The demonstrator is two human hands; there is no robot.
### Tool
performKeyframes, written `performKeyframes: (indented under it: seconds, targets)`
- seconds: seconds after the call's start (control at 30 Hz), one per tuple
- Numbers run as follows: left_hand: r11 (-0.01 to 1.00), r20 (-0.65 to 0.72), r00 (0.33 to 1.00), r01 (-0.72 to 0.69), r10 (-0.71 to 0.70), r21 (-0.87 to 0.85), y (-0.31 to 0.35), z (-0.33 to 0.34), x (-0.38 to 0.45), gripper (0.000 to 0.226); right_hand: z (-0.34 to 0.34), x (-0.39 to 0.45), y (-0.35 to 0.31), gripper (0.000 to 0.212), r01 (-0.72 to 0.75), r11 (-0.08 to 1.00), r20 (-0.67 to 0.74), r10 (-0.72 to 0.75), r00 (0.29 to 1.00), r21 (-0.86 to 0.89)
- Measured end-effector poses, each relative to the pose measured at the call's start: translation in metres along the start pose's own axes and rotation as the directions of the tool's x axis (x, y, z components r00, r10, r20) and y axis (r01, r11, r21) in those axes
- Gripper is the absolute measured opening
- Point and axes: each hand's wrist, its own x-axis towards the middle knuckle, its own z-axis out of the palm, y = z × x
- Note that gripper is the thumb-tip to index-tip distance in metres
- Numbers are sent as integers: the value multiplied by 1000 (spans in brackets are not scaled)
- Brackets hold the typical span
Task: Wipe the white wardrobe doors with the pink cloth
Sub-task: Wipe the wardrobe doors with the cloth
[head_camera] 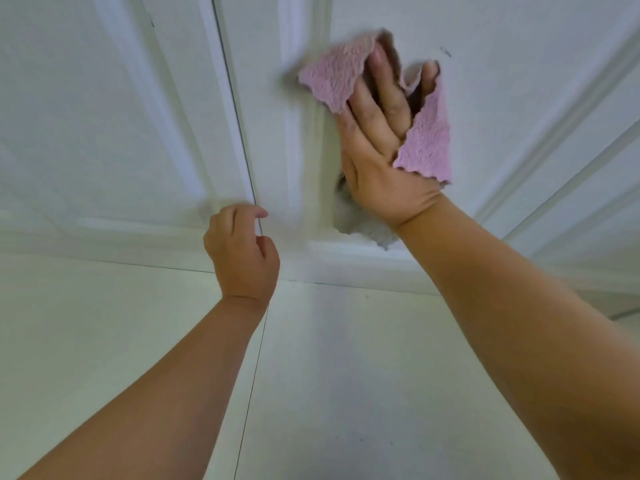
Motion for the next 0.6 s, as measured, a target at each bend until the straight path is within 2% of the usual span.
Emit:
performKeyframes:
  seconds: [0.07, 0.13, 0.17, 0.2, 0.27, 0.4, 0.43, 0.57, 0.6]
  targets:
    - [995, -22, 995, 94, -95, -37, -10, 14, -9, 43, 7, -21, -14, 55, -29, 991, 60, 21, 998, 130]
    - [975, -10, 978, 205, -207, -80, -17, 24, -23, 43, 13, -65, -33, 57, 152, 972, 233, -191, 954, 179]
    - [967, 4, 972, 236, -236, -94, -23, 29, -30, 42, 18, -96, -40, 53, 227, 951, 370, -292, 882, 210]
    - [962, 13, 968, 250, -250, -107, -26, 33, -34, 42, 17, -123, -44, 50, 204, 936, 518, -330, 789, 285]
    - [949, 16, 958, 284, -285, -135, -30, 39, -37, 42, 17, -161, -48, 49, 120, 919, 662, -357, 659, 376]
    - [886, 62, 900, 436, -432, -161, -20, 55, -49, 44, 20, -180, -53, 55, 21, 924, 785, -336, 520, 382]
    - [860, 85, 871, 491, -483, -138, -15, 57, -57, 44, 22, -179, -56, 56, 36, 924, 771, -338, 539, 380]
    - [770, 174, 771, 631, -612, -88, 1, 64, -69, 42, 13, -155, -80, 52, -96, 937, 849, -257, 461, 336]
    - [754, 189, 757, 649, -626, -99, 4, 64, -66, 44, 7, -140, -85, 58, -114, 940, 865, -242, 439, 321]
